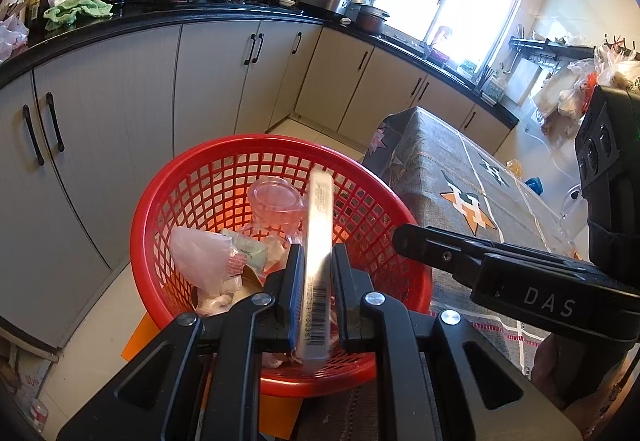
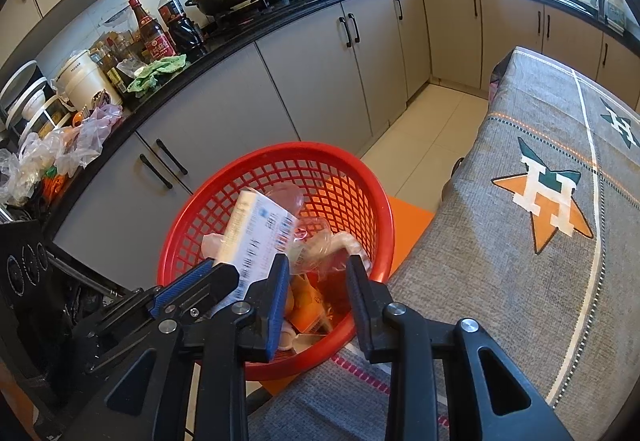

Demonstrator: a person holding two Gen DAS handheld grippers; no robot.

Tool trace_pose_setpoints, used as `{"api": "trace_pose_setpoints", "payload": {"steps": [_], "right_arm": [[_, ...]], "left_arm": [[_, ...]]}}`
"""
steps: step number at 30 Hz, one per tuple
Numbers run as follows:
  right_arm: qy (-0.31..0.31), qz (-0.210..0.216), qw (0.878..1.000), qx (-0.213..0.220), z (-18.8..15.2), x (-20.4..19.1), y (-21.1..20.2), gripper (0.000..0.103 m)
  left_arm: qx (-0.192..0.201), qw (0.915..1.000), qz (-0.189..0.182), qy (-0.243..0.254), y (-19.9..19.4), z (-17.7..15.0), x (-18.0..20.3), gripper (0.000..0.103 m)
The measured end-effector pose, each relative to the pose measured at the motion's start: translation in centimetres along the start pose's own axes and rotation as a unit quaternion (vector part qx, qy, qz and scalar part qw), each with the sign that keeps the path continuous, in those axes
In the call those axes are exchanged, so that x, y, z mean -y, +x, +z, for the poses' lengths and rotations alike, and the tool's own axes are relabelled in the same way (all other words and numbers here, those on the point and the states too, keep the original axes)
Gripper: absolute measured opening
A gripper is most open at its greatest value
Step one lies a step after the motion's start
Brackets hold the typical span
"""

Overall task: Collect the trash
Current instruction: 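Lower both tools into the basket and open them to release the items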

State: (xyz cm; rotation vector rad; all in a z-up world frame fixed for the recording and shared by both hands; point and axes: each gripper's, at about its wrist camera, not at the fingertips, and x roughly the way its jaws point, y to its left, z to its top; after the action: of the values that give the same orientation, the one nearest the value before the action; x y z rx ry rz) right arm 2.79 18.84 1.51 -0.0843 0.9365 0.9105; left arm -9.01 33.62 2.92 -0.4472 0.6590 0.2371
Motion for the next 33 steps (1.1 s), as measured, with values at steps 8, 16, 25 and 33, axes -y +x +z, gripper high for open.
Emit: {"api": "trace_pose_setpoints", "payload": {"steps": [8, 16, 25, 33], "right_arm": [[0.005, 0.000, 1.000, 0.008, 0.1, 0.2, -0.7, 0.032], [0.005, -0.017, 1.000, 0.023, 0.3, 0.3, -1.4, 0.047], [0.000, -0.047, 0.998, 0.051, 0.4, 0.4, -2.4, 0.071], [0.000, -0.067, 0.996, 0.067, 0.5, 0.4, -3.0, 0.085]], "left_arm": [[0.004, 1.0000, 0.005, -0.003, -0.1, 0.1, -0.2, 0.032], [0.016, 0.9995, 0.026, -0.003, -0.6, -0.1, -0.2, 0.052], [0.042, 0.9962, 0.075, -0.010, -1.4, 0.0, -0.8, 0.069], [0.054, 0.9908, 0.124, -0.009, -1.7, 0.0, -1.0, 0.083]]}}
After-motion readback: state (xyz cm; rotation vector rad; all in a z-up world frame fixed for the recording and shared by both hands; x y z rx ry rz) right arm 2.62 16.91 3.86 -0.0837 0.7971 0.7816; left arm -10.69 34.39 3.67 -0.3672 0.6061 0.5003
